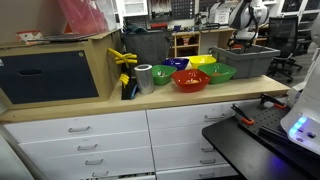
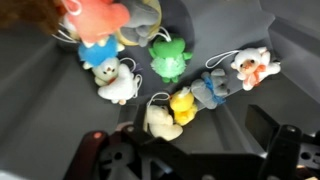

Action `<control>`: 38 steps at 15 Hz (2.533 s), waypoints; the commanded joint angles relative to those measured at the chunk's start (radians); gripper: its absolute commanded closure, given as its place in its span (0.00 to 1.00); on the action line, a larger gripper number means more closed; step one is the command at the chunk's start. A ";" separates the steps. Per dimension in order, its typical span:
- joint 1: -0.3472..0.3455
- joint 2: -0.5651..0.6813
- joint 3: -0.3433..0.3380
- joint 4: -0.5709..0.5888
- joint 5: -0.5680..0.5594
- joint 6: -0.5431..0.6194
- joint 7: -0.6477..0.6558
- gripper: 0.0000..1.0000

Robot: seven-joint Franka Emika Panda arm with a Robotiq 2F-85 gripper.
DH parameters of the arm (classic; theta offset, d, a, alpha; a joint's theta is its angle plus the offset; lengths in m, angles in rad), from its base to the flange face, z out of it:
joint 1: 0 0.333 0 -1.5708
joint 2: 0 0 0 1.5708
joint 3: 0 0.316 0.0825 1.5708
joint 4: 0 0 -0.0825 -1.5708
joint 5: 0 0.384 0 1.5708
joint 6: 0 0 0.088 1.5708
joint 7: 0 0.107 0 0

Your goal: Put the grey plush toy from the grey container in the yellow bowl.

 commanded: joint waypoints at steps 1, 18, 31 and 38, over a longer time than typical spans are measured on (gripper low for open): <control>0.055 0.091 -0.012 0.120 0.017 -0.034 0.077 0.00; 0.107 0.235 -0.066 0.237 0.083 -0.112 0.332 0.00; 0.072 0.277 -0.085 0.239 0.080 -0.103 0.376 0.28; 0.071 0.260 -0.087 0.228 0.079 -0.106 0.378 0.80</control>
